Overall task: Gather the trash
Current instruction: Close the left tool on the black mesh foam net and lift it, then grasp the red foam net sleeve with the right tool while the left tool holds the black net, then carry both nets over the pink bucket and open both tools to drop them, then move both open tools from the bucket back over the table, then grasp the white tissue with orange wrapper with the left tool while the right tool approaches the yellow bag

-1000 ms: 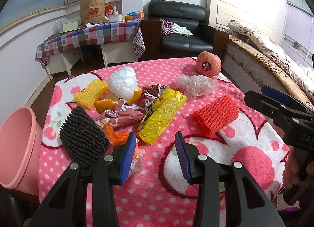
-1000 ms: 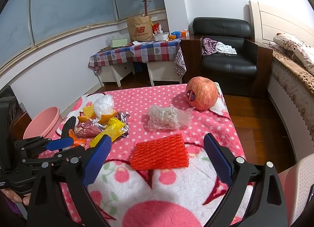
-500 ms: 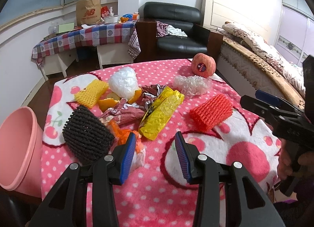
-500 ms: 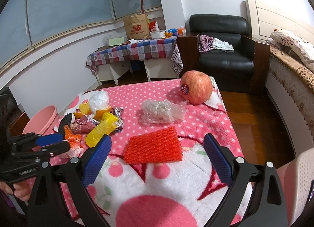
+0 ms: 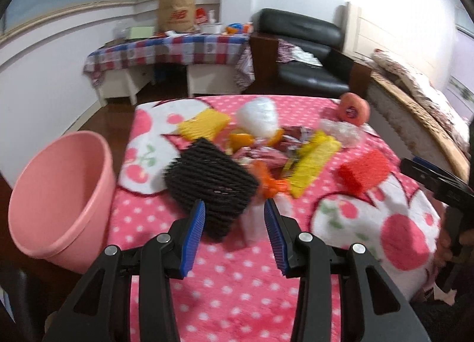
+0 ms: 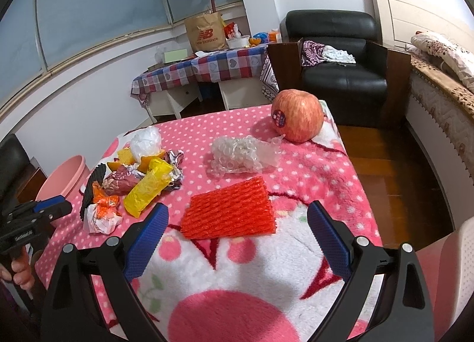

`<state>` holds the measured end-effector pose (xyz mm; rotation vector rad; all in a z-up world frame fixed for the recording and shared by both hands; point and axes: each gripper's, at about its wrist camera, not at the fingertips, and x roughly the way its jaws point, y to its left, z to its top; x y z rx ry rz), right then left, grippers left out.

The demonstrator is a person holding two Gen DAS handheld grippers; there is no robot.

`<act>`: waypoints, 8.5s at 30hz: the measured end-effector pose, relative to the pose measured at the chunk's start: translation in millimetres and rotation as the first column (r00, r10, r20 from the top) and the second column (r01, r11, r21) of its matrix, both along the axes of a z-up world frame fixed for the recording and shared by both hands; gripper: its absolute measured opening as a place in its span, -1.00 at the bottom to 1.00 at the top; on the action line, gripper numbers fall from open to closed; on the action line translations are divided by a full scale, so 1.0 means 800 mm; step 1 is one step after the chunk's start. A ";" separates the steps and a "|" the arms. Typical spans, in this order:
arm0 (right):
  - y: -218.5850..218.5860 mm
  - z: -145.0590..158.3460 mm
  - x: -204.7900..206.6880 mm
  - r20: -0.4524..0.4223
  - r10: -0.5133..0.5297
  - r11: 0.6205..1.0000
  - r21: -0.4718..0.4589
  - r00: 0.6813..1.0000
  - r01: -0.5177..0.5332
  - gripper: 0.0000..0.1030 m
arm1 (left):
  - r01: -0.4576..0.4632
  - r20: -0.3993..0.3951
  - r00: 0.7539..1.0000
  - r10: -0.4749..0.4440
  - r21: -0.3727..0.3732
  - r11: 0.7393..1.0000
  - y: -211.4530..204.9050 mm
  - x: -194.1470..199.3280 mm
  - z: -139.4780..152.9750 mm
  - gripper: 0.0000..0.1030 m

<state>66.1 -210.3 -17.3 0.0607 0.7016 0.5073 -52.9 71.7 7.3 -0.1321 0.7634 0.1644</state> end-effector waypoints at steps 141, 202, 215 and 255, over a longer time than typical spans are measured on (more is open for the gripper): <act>0.337 0.032 -0.039 -0.058 0.630 0.776 0.084 0.775 -0.625 -0.31 | -0.384 0.058 0.917 0.394 -0.133 0.914 0.167 -0.096 -0.007 -0.16; 0.113 -0.035 0.006 -0.253 0.352 0.928 0.223 0.901 -0.299 -0.11 | -0.075 -0.104 0.993 0.061 -0.137 0.988 -0.014 0.003 -0.033 0.01; 0.103 -0.050 0.019 -0.305 0.317 0.936 0.253 0.898 -0.244 -0.11 | -0.079 -0.090 0.994 0.067 -0.131 0.988 -0.004 0.020 -0.030 0.01; 0.109 -0.058 0.072 -0.390 0.280 0.930 0.337 0.877 -0.146 -0.11 | -0.063 -0.034 0.998 0.057 -0.194 0.979 0.003 0.011 -0.033 -0.46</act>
